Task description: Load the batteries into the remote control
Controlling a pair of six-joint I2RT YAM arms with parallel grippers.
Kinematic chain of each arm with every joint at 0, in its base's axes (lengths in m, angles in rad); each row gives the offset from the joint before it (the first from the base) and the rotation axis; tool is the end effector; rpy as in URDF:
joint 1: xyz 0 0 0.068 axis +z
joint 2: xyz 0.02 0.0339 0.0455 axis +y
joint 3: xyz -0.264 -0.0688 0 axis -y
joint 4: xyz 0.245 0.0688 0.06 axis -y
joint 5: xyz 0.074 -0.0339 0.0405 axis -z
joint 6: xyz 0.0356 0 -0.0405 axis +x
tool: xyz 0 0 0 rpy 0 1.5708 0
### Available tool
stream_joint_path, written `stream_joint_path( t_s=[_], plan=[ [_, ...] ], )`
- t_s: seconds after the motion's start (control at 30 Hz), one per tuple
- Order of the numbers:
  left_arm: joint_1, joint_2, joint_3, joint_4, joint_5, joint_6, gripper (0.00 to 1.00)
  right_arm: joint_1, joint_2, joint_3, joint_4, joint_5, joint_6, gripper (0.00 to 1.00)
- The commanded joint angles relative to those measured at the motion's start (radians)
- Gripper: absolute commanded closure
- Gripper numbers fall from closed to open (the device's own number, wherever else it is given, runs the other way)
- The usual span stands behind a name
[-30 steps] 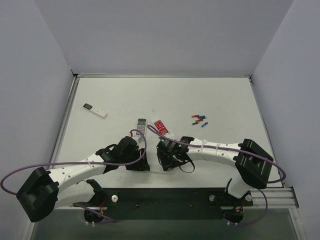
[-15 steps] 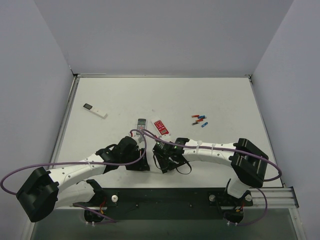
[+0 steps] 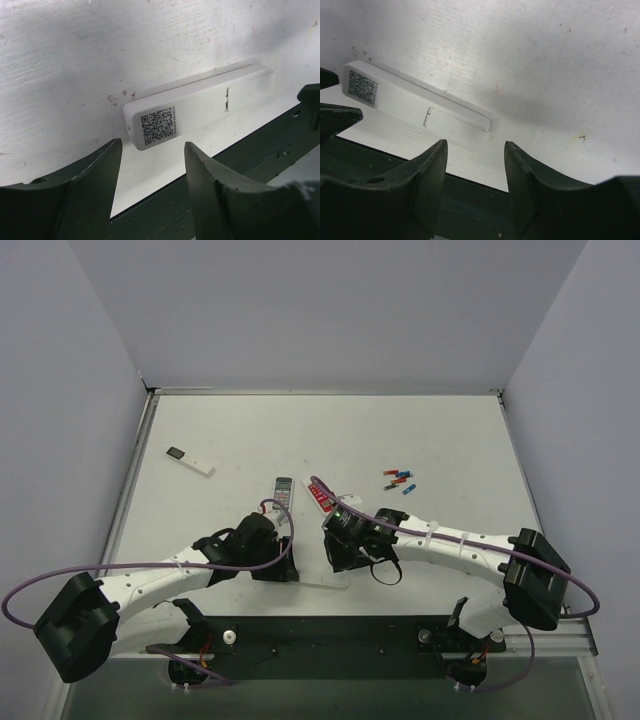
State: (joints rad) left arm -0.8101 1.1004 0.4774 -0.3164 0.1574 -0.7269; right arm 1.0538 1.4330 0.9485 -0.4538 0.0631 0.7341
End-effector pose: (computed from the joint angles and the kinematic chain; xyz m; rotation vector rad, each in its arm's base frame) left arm 0.1330 -0.1478 0.1665 0.1812 2.6864 -0.7637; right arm 0.1469 0.2538 0.2256 -0.3918 2.6007 0.6189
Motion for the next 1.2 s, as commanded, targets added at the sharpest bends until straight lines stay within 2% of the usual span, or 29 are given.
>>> stream_joint_path(
  t_s=[0.0,0.2,0.5,0.87,1.17],
  plan=[
    [-0.001,0.019,0.030,0.022,-0.007,0.018,0.37,0.003,0.039,-0.027,-0.048,-0.028,0.068,0.57],
    [-0.001,0.018,0.030,0.017,-0.012,0.021,0.37,0.015,0.087,-0.031,-0.045,-0.036,0.086,0.58],
    [0.000,0.026,0.030,0.022,-0.010,0.023,0.37,0.018,0.127,-0.024,-0.036,-0.046,0.088,0.69],
    [0.000,0.038,0.027,0.033,-0.006,0.024,0.37,0.025,0.190,-0.017,-0.031,-0.054,0.082,0.71],
    [0.002,0.046,0.024,0.046,0.007,0.024,0.38,0.029,0.228,-0.005,-0.029,-0.108,0.065,0.83]
  ],
)
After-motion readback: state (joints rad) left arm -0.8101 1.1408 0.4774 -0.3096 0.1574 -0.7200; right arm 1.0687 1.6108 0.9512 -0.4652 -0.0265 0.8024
